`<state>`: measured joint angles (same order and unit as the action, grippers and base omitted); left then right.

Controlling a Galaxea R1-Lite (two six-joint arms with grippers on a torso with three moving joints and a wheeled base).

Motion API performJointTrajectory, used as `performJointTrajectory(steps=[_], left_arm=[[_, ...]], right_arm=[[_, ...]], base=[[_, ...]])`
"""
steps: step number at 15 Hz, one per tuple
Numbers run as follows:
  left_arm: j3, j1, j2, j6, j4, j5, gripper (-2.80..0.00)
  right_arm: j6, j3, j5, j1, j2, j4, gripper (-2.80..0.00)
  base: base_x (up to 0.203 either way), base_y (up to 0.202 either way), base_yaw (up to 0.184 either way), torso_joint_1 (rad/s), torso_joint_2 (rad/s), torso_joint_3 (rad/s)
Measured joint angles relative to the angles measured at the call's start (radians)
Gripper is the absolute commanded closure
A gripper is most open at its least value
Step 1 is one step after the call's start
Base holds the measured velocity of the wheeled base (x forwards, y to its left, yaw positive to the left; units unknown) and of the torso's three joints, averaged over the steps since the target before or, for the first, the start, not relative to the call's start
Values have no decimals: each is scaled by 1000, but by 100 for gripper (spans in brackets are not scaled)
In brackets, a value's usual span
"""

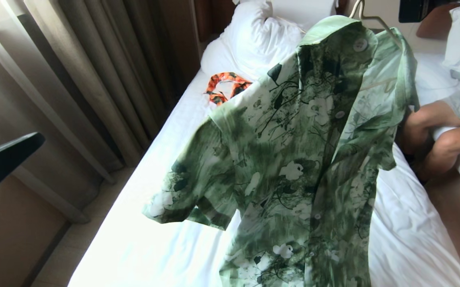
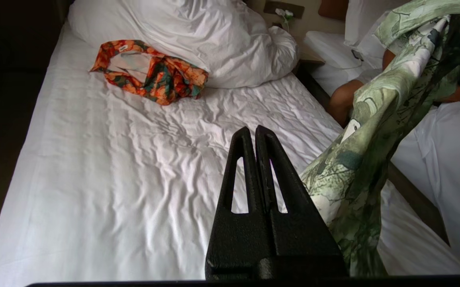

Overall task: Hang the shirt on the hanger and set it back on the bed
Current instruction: Take the clothes hanger out of the clothes

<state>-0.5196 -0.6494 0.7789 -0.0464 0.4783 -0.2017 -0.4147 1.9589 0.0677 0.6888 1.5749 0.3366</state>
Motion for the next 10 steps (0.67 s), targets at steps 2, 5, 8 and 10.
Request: performJointTrajectory(steps=[2,5,8,10], left_arm=[[0,-1,-3,0,0,1,0],[0,-1,-8,2,1,2,0],[-14,-2,-14,4,-39,6,0],[-21,-3,-19,4,-47,7,0]], right_arm=[[0,0,0,-2,-8,-4,0],[2,0,0,-8,-17,-9,0],[2,-1,0,-9,-18,-9,0],[1,-2,0,-13,-18,-9,0]], base=[[0,0,0,219,-592,-371],[0,0,0,236,-575,-355],[0,0,0,172,-397,-242],[0,0,0,149,-351,-211]])
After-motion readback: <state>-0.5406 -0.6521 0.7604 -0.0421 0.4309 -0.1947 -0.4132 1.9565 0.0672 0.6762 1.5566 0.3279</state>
